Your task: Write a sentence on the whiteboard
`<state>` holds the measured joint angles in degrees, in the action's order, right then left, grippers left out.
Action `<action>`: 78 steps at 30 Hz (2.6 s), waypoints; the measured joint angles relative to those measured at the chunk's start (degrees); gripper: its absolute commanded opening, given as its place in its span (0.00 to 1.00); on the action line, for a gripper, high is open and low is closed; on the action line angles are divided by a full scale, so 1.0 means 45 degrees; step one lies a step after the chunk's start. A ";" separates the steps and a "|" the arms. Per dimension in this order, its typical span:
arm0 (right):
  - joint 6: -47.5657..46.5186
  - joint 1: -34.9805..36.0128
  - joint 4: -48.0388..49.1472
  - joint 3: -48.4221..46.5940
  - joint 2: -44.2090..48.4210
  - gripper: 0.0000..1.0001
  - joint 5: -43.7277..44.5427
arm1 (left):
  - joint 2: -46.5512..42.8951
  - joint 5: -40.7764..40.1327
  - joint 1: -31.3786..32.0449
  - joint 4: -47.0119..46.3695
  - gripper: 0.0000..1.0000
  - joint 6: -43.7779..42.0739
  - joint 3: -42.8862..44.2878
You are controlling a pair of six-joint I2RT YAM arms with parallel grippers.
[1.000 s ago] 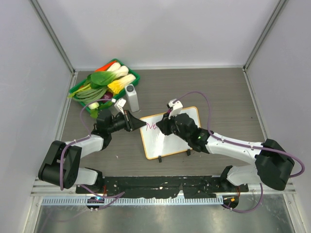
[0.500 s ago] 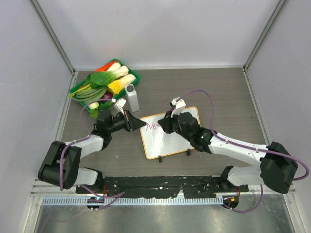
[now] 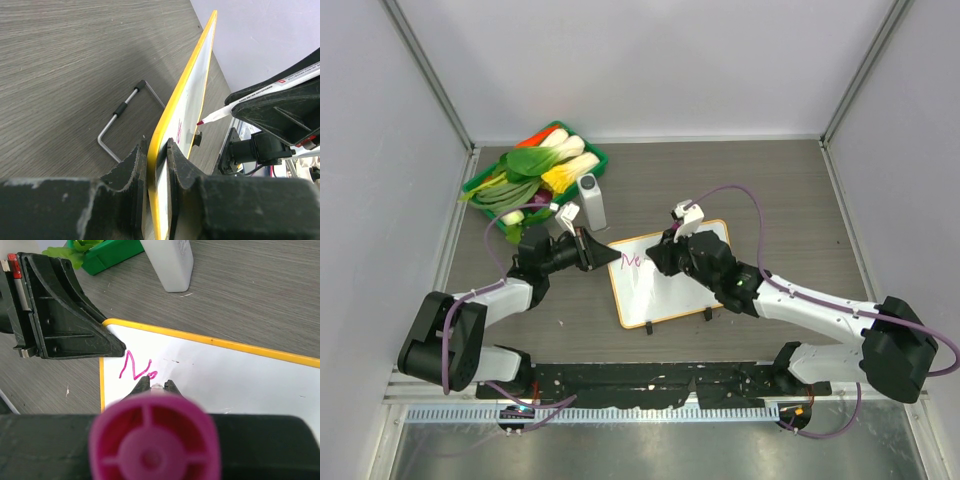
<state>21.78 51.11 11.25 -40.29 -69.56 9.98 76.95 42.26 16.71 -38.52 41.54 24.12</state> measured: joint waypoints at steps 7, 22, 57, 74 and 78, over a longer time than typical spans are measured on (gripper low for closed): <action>0.0253 -0.0510 0.0175 0.0000 0.0000 0.02 -0.0879 | -0.0112 0.0000 0.0010 0.0087 0.00 -0.0010 0.0000; 0.0612 -0.1229 0.0646 0.0180 0.0044 0.01 -0.1846 | -0.0282 -0.0015 0.0010 0.0345 0.00 -0.0058 0.0000; 0.0194 -0.0525 0.1268 0.0121 -0.0821 0.01 -0.0665 | -0.0282 -0.0034 0.0010 0.0384 0.00 -0.0063 0.0000; 0.0457 -0.0413 0.1554 0.0889 -0.0500 0.01 -0.0738 | -0.0277 -0.0087 0.0010 0.0442 0.00 -0.0097 0.0000; 0.0583 -0.0321 0.1622 0.1200 -0.0364 0.01 -0.0733 | -0.0257 -0.0087 0.0010 0.0437 0.00 -0.0097 0.0000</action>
<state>24.40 49.67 18.55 -34.89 -71.20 6.68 75.79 41.87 16.75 -36.56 41.10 24.12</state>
